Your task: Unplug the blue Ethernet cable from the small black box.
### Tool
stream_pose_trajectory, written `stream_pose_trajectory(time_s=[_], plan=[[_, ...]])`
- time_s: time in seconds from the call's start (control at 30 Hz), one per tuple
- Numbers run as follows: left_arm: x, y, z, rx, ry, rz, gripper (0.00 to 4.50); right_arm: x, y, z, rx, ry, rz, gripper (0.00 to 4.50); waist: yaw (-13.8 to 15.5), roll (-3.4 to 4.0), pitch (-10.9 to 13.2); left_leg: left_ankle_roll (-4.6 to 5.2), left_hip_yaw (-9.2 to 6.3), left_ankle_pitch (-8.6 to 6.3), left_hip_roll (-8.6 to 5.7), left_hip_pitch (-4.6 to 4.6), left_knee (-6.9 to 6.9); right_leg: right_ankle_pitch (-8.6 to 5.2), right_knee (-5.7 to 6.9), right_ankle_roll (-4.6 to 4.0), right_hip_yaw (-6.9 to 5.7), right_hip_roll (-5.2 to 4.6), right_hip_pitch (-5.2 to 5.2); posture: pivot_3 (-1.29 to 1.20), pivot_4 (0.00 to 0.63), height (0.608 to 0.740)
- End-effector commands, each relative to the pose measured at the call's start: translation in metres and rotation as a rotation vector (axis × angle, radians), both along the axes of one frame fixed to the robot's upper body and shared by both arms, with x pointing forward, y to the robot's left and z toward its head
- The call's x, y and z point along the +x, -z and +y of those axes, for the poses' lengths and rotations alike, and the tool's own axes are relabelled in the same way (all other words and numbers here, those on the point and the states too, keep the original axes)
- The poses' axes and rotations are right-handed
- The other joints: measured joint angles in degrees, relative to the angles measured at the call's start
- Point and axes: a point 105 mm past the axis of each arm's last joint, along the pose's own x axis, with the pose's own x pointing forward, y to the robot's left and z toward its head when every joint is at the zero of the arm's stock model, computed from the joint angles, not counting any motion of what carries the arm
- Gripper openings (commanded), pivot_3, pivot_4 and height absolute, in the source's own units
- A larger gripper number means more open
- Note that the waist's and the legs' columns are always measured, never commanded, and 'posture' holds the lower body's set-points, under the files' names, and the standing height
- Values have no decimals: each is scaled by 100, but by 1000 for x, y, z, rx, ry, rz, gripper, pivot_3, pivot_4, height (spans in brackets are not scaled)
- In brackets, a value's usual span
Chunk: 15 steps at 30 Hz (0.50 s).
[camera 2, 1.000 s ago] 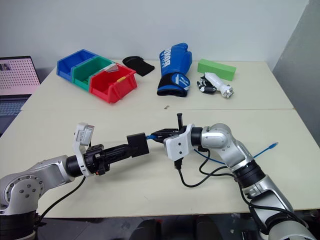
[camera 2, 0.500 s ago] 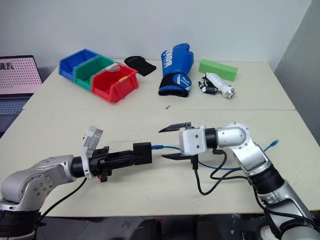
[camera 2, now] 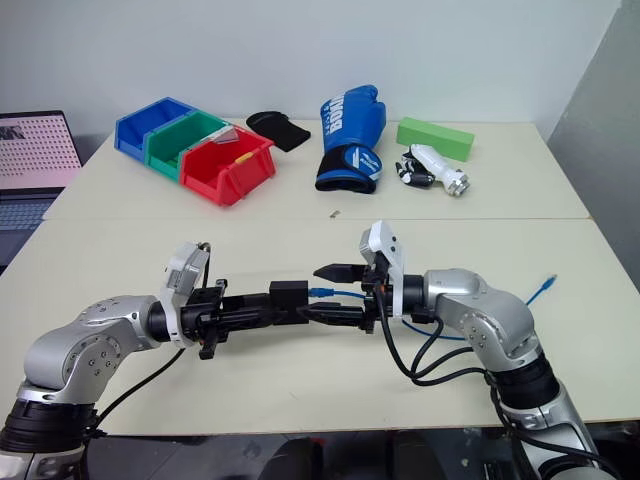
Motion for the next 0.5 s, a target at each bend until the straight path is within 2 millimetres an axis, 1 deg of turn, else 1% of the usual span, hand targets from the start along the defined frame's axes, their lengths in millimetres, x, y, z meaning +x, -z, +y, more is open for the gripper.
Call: stream_pose_trajectory(time_s=[0.03, 0.17, 0.5], plan=[[1, -9, 0, -10, 16, -52, 782, -4, -10, 1, 24, -12, -2, 3859, 0, 0, 0, 0, -1, 0, 1, 0, 0, 0, 0, 0, -1, 0, 0, 0, 150, 740], [0, -9, 0, -10, 24, -56, 782, -1, -5, 1, 5, -5, 24, 3859, -2, 0, 0, 0, -1, 0, 2, -2, 0, 0, 0, 0, -1, 2, -2, 0, 150, 740], [-2, -5, 1, 4, 28, -60, 781, 5, -6, -1, 22, -5, 70, 3859, -2, 0, 0, 0, -1, 0, 2, -5, 0, 0, 0, 0, -2, 4, -6, 0, 150, 740]])
